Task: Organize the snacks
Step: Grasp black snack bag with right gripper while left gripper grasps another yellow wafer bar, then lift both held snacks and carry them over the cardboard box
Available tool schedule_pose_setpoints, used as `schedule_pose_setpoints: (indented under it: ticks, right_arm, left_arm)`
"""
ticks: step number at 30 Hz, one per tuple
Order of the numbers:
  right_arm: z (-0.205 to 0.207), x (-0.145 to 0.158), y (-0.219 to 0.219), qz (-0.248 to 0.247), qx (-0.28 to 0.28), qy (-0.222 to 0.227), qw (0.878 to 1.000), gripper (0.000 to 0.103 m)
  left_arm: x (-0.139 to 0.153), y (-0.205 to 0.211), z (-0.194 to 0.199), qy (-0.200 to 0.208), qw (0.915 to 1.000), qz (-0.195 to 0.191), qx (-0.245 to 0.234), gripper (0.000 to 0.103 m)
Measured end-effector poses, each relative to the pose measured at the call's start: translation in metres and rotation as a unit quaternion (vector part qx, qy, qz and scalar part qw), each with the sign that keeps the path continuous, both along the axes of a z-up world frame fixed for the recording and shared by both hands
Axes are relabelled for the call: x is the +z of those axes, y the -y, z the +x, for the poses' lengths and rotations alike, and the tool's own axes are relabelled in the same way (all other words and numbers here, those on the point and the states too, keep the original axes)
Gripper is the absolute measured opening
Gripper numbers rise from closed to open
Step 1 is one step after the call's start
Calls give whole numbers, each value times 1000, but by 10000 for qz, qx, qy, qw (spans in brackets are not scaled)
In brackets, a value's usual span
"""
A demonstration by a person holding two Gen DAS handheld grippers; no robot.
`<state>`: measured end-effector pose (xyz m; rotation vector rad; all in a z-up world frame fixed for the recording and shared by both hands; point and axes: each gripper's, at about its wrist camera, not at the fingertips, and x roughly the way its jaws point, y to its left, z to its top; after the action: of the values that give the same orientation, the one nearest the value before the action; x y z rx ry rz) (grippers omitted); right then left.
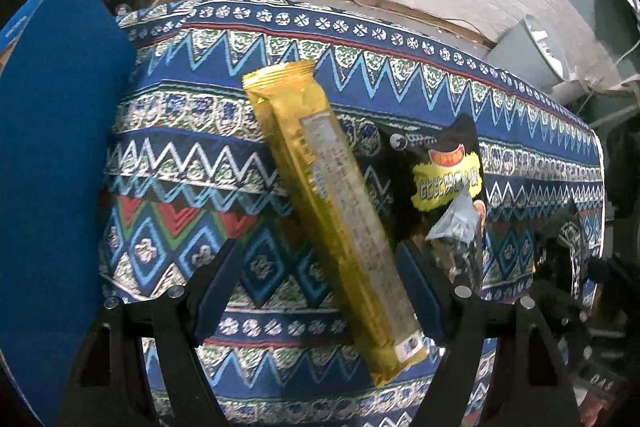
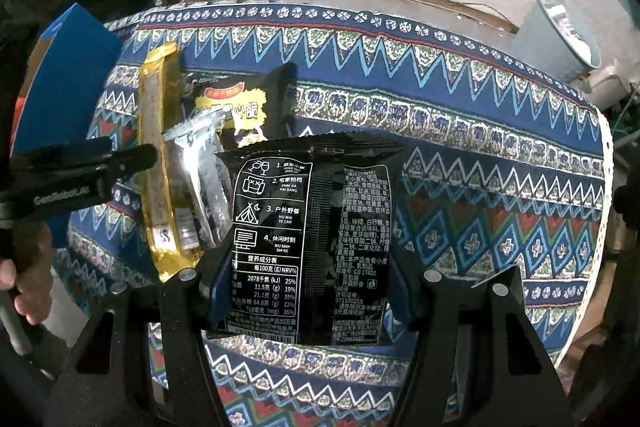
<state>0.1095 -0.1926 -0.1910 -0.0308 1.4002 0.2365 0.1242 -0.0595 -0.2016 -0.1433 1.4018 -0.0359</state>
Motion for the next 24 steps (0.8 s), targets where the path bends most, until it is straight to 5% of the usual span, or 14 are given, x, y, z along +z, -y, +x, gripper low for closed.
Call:
schedule_pose_setpoints:
  ticks: [7, 11, 19, 24]
  right_arm:
    - [-1, -4, 8, 3, -76, -41, 10000, 63]
    - [0, -7, 11, 0, -117, -72, 9999, 63]
    - [-2, -6, 3, 17, -17, -42, 10000, 63]
    - [-5, -8, -3, 16, 45, -73, 10000, 63]
  left_arm:
    - [-16, 10, 13, -140, 9997, 113, -186, 81]
    - [-14, 14, 5, 126, 9983, 318, -478, 81]
    - [-5, -2, -19, 148, 9971, 270, -692, 43]
    - [-2, -6, -25, 178, 9964, 412, -720, 36]
